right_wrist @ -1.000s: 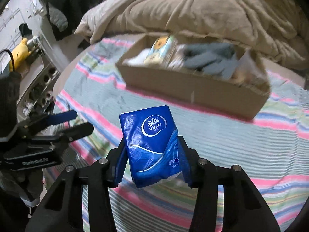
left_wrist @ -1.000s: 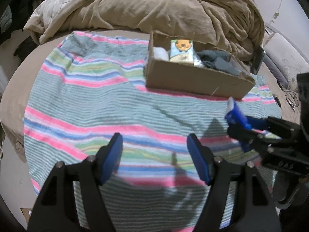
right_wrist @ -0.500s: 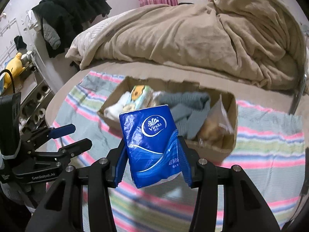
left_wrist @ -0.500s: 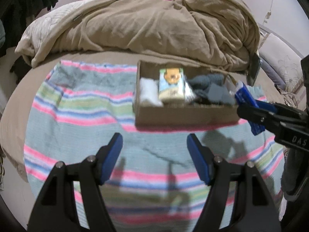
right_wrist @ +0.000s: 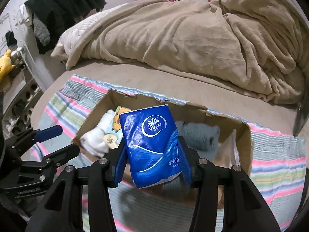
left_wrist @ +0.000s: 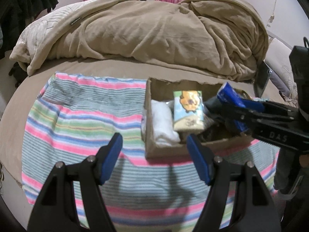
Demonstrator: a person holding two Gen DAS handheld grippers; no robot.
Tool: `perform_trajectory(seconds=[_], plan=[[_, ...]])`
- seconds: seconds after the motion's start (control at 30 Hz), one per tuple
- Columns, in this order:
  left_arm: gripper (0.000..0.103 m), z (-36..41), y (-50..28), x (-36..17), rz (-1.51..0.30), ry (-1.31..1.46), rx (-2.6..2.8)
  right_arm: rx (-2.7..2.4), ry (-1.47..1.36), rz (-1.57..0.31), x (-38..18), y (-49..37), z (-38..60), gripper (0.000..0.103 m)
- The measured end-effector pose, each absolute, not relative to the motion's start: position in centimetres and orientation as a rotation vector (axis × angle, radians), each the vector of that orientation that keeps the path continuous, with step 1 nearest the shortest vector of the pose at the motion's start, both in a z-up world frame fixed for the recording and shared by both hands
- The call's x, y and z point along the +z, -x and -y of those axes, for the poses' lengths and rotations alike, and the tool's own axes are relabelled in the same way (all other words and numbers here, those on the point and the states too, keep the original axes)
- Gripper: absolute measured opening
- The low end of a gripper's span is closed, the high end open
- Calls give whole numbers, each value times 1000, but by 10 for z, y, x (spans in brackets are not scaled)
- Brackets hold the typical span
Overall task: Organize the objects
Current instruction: 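Lift the blue tissue pack with the right gripper and carry it over the box, then lower the blue tissue pack into the box and open the right gripper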
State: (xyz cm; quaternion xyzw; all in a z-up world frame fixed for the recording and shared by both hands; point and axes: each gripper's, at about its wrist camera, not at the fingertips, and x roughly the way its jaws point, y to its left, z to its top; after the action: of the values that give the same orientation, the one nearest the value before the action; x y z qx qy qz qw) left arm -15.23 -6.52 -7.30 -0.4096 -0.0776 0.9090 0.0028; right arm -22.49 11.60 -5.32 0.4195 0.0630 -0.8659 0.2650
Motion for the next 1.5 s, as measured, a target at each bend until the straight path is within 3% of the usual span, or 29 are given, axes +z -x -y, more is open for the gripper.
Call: perform_trajectory(seconds=[0.3,0.57,1.5], plan=[[71,75,174,-83,257,1290,2848,-2354,-1145,-230,-72,237,-97,55],[71,76,166,-82,278,1296,2837,-2355,-1138,-210,-68,232,-102,68],[71,45,76,-36,275,1211,2841,-2400,-1078,-168,-31,135,-144,70]])
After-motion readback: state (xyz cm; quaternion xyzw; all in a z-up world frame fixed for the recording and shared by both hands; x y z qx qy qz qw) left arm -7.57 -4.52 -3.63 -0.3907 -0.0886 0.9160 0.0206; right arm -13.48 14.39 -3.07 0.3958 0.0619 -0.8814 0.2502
